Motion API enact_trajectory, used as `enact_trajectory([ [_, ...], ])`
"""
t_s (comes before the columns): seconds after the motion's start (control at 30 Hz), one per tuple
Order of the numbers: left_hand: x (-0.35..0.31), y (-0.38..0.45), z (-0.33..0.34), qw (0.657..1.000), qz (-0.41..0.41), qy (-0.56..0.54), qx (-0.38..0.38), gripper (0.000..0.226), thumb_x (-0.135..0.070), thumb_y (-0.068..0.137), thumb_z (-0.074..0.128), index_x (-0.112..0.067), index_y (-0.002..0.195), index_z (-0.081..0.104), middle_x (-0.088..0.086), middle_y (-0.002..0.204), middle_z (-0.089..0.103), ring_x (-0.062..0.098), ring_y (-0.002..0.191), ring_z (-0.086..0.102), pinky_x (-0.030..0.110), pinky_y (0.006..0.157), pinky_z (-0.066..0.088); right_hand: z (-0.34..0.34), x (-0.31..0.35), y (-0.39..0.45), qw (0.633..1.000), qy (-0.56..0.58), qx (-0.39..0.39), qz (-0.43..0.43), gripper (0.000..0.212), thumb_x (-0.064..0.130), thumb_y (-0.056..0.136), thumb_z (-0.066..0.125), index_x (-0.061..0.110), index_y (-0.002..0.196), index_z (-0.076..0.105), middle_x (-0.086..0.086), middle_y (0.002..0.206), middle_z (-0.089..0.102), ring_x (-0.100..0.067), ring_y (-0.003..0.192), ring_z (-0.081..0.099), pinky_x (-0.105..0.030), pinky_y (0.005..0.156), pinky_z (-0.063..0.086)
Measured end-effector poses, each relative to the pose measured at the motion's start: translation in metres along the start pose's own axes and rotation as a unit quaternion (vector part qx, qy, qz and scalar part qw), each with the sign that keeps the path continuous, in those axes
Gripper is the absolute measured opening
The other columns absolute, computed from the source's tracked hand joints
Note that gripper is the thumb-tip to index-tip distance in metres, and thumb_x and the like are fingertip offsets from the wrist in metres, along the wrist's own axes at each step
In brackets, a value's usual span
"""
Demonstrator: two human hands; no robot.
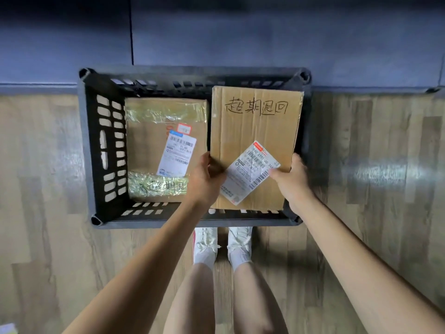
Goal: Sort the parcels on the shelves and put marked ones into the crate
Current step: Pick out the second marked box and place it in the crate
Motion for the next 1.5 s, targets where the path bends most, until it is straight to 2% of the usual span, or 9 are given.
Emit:
enact_trajectory([
  [0.1,0.011,0.005,0.004,1.0,-0.013,0.006,-0.001,0.027,0.001,0.084,0.053,-0.021,0.073,0.042,-0.004,0.073,0.057,0.007,0.068,0.055,0.012,0.051,0.042,0.006,-0.005,0.007,1.0,-0.014,0.006,0.01,0.058,0.014,0.087,0.059,0.014,0.14,0.034,-0.007,0.136,0.048,-0.019,0.114,0.051,-0.027,0.078,0.042],
  [0.23,0.02,0.018,0.01,1.0,-0.021,0.018,0.007,0.009,-0.002,0.086,0.049,-0.01,0.086,0.047,-0.005,0.075,0.056,0.005,0.067,0.054,0.012,0.052,0.043,0.014,-0.011,0.021,1.0,-0.012,0.006,0.025,0.051,0.009,0.088,0.055,0.012,0.136,0.038,-0.005,0.124,0.057,-0.008,0.077,0.051,-0.016,0.052,0.035],
  [0.33,0.026,0.03,0.015,1.0,-0.02,0.013,0.003,0.006,-0.001,0.087,0.048,-0.006,0.09,0.048,-0.005,0.074,0.053,0.005,0.066,0.052,0.007,0.05,0.042,0.024,-0.016,0.033,0.999,-0.008,0.004,0.037,0.05,0.008,0.087,0.054,0.01,0.135,0.038,-0.006,0.122,0.058,-0.013,0.086,0.051,-0.015,0.05,0.034],
  [0.5,0.041,0.044,0.025,1.0,-0.017,-0.001,0.001,0.014,0.003,0.085,0.046,-0.004,0.096,0.05,-0.003,0.072,0.049,0.008,0.063,0.049,0.007,0.049,0.038,0.038,-0.024,0.053,0.998,-0.019,-0.002,0.054,0.052,0.007,0.087,0.052,0.012,0.136,0.036,-0.007,0.13,0.056,-0.023,0.107,0.056,-0.022,0.065,0.04],
  [0.67,0.064,0.053,0.036,0.999,-0.034,-0.015,0.011,0.021,0.006,0.086,0.044,-0.002,0.105,0.048,-0.004,0.075,0.049,0.005,0.065,0.05,0.007,0.051,0.041,0.051,-0.03,0.071,0.998,-0.019,0.01,0.066,0.068,0.005,0.088,0.048,0.016,0.148,0.018,-0.006,0.148,0.036,-0.024,0.131,0.04,-0.026,0.091,0.035],
  [0.8,0.077,0.065,0.046,0.998,-0.05,-0.014,0.018,0.022,0.001,0.081,0.042,-0.009,0.1,0.044,-0.002,0.081,0.05,0.012,0.073,0.052,0.01,0.054,0.043,0.06,-0.035,0.085,0.997,-0.005,0.001,0.072,0.066,0.002,0.086,0.045,0.016,0.146,0.021,-0.007,0.144,0.04,-0.023,0.126,0.044,-0.025,0.085,0.035],
  [0.9,0.084,0.071,0.053,0.997,-0.066,0.013,0.023,0.039,-0.014,0.07,0.038,-0.007,0.108,0.043,0.011,0.1,0.053,0.026,0.095,0.055,0.03,0.075,0.049,0.065,-0.04,0.09,0.997,0.003,-0.013,0.074,0.064,0.0,0.084,0.044,0.015,0.144,0.027,-0.007,0.141,0.044,-0.024,0.125,0.045,-0.024,0.091,0.039],
  [1.13,0.097,0.084,0.058,0.992,-0.116,0.044,0.033,0.044,-0.017,0.067,0.037,-0.005,0.109,0.042,0.024,0.108,0.051,0.039,0.105,0.049,0.052,0.091,0.045,0.073,-0.045,0.097,0.997,0.002,-0.02,0.079,0.064,0.006,0.081,0.046,0.022,0.142,0.031,-0.002,0.141,0.045,-0.025,0.13,0.041,-0.046,0.107,0.035],
  [1.5,0.098,0.082,0.064,0.987,-0.126,0.066,0.068,0.062,-0.02,0.069,0.04,-0.001,0.128,0.037,0.014,0.122,0.053,0.03,0.116,0.049,0.046,0.098,0.042,0.079,-0.05,0.095,0.995,-0.078,0.018,0.056,0.07,0.005,0.084,0.041,0.022,0.147,0.017,-0.001,0.152,0.03,-0.024,0.137,0.032,-0.042,0.11,0.031],
])
Point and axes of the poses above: each hand's wrist, its own y-axis towards the middle knuckle, its own z-axis out of the palm, x = y × z, the point moved 6 cm from there along y, towards the middle knuckle
